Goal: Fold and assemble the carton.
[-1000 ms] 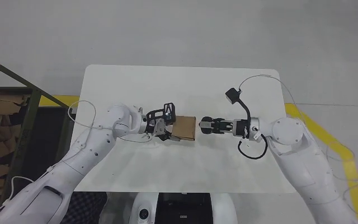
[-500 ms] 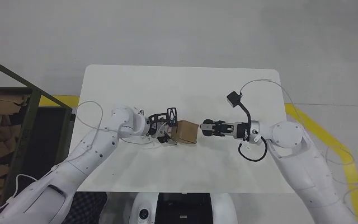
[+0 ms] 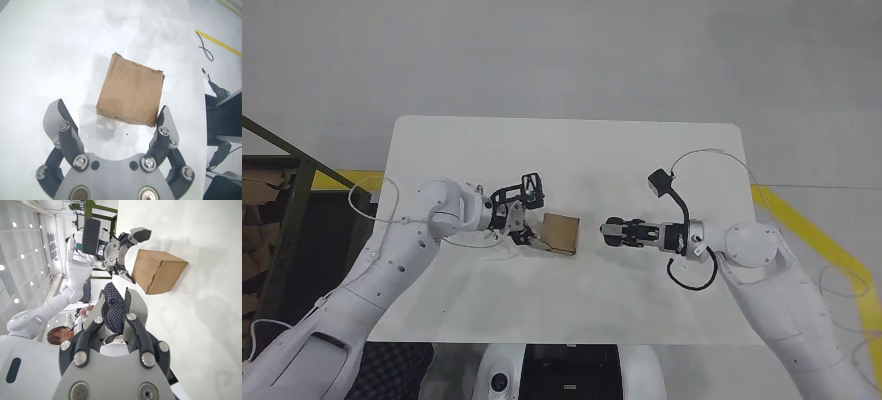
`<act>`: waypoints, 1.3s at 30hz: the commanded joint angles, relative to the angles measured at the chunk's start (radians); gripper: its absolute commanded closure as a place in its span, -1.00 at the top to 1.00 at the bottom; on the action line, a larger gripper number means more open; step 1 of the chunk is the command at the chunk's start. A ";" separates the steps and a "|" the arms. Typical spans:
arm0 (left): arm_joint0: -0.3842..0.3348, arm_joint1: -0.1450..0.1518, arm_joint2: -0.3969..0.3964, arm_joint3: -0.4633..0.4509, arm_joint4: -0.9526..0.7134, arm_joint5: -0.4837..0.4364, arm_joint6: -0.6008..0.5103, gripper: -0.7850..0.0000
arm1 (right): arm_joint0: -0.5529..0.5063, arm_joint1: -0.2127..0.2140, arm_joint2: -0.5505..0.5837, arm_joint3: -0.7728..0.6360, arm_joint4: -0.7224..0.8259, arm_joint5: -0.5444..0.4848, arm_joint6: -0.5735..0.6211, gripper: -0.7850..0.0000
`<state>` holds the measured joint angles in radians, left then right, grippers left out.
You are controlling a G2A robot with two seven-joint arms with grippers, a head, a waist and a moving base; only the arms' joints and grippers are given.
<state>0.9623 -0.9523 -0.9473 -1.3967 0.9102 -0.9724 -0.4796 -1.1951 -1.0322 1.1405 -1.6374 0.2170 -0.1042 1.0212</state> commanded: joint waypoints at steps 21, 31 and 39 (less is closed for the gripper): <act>0.095 0.036 -0.238 0.029 -0.349 0.232 0.148 1.00 | -0.005 -0.006 0.072 0.053 -0.226 -0.292 -0.359 -0.28; 0.147 0.044 -0.330 0.024 -0.332 0.352 0.212 1.00 | -0.076 0.007 0.197 0.077 -0.636 -0.389 -0.706 1.00; 0.173 0.046 -0.372 0.019 -0.277 0.446 0.232 1.00 | -0.106 0.014 0.262 0.054 -0.924 -0.366 -0.871 1.00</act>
<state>1.1327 -0.9062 -1.3145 -1.3802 0.6337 -0.5334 -0.2484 -1.3005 -1.0186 1.3968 -1.5819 -0.6677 -0.4772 0.1611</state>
